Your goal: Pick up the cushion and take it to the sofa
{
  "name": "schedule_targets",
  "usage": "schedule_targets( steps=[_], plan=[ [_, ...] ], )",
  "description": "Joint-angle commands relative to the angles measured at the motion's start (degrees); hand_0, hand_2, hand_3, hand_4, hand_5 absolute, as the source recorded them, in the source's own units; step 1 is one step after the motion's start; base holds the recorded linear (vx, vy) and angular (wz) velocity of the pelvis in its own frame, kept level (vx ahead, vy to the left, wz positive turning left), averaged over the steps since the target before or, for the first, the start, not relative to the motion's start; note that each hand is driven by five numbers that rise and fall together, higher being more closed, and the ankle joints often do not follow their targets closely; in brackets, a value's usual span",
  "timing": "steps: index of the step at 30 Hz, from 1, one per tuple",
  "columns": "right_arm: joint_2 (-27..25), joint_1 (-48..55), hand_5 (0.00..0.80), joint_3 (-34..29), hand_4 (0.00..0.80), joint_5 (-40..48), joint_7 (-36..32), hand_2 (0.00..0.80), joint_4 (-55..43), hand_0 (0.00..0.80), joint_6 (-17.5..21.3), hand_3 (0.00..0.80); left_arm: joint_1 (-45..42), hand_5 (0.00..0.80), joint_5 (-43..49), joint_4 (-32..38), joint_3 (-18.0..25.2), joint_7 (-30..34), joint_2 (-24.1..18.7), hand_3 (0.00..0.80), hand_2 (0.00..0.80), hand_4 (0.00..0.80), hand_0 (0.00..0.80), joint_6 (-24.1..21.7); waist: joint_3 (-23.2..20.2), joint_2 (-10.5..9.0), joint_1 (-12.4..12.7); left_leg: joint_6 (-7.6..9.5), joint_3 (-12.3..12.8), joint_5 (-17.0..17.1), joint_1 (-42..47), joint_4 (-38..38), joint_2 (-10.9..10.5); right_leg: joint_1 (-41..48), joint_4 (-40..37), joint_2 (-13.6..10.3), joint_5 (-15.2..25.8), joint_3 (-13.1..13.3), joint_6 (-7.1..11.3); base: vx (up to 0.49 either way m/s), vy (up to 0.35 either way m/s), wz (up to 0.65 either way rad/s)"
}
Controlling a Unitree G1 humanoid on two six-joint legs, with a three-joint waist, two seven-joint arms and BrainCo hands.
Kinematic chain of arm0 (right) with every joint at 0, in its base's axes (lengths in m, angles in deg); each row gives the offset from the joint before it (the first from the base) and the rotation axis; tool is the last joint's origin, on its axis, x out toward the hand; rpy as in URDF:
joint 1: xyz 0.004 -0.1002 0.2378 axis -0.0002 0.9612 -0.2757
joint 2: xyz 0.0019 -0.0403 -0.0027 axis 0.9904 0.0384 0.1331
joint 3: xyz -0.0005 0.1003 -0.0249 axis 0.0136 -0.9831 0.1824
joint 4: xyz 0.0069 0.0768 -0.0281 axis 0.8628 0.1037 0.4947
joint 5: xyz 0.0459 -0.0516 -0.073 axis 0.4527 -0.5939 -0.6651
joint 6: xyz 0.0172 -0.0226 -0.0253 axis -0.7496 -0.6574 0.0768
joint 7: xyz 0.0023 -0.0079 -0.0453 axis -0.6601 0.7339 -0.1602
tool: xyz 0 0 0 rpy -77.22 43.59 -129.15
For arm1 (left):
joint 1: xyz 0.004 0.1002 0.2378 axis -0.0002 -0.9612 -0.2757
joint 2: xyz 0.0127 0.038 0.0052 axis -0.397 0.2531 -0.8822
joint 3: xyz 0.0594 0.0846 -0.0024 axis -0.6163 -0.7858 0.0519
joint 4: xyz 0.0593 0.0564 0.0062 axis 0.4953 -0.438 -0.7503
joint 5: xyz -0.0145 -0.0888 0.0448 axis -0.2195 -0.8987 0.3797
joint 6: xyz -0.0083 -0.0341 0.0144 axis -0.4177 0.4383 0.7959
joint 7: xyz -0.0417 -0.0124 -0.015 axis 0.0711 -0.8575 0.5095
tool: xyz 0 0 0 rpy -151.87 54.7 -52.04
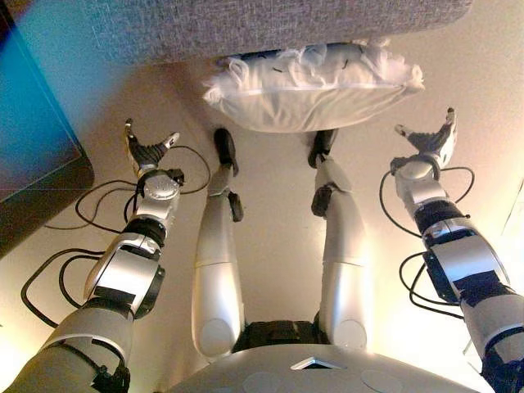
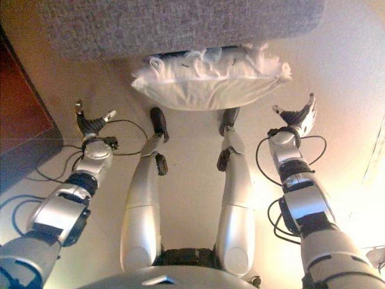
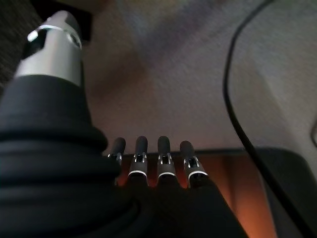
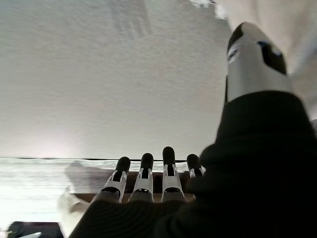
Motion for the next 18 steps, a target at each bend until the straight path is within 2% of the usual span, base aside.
schedule_targets(
  steps=[1, 2, 8, 12, 18],
  plan=[
    [-5.6, -0.1, 0.000, 2.4, 0.000, 1.9, -1.4, 0.000, -2.8, 0.000, 3.3, 0.000, 0.5, 0.000, 1.8, 2.1, 1.4, 2.6, -2.4, 0.000, 0.000, 0.000, 0.000, -1.9, 0.0, 2.63, 0.2, 1.08, -2.0, -4.3, -7.1, 4.3, -0.6, -4.0, 7.1, -0.5, -7.3, 3.6, 3.68, -0.101, 0.020, -0.04],
    [-6.3, -1.7, 0.000, 2.6, 0.000, 2.5, -2.1, 0.000, -2.9, 0.000, 3.9, 0.000, 1.8, 0.000, 1.8, 2.6, 0.9, 3.3, -3.1, 0.000, 0.000, 0.000, 0.000, -2.0, 0.0, 2.67, 0.1, 1.56, -1.7, -2.7, -9.6, 4.3, -0.7, -6.3, 6.7, -0.7, -5.6, 3.3, 3.18, -0.104, 0.022, -0.07],
    [-10.4, -9.9, 0.000, 6.5, 0.000, 3.4, -10.1, 0.000, -2.5, 0.000, 9.6, 0.000, 7.5, 0.000, 0.8, 3.5, -2.3, 11.1, -7.3, 0.000, 0.000, 0.000, 0.000, -3.1, 0.0, 3.15, 0.2, 1.41, -2.0, -3.6, -15.7, 6.8, -0.8, -12.1, 8.8, -1.1, -5.7, 3.5, 3.55, -0.030, 0.040, -0.09],
    [-12.7, -14.8, 0.000, 10.2, 0.000, 5.5, -15.6, 0.000, -2.8, 0.000, 11.7, 0.000, 12.2, 0.000, -0.9, 3.9, -5.4, 16.1, -10.5, 0.000, 0.000, 0.000, 0.000, -2.6, 0.0, 3.14, 0.1, 1.24, -2.2, -3.8, -18.6, 7.8, -0.8, -14.8, 10.0, -1.1, -5.7, 3.8, 3.91, -0.003, 0.037, -0.05],
    [-14.3, -20.4, 0.000, 13.3, 0.000, 8.7, -22.6, 0.000, -2.5, 0.000, 14.8, 0.000, 19.9, 0.000, -2.3, 4.3, -10.5, 26.1, -13.5, 0.000, 0.000, 0.000, 0.000, -4.7, 0.0, 3.11, -0.3, 1.18, -2.1, -4.0, -21.6, 8.6, -0.8, -17.6, 10.5, -1.2, -5.5, 3.9, 4.56, 0.003, 0.006, 0.00]
  ],
)
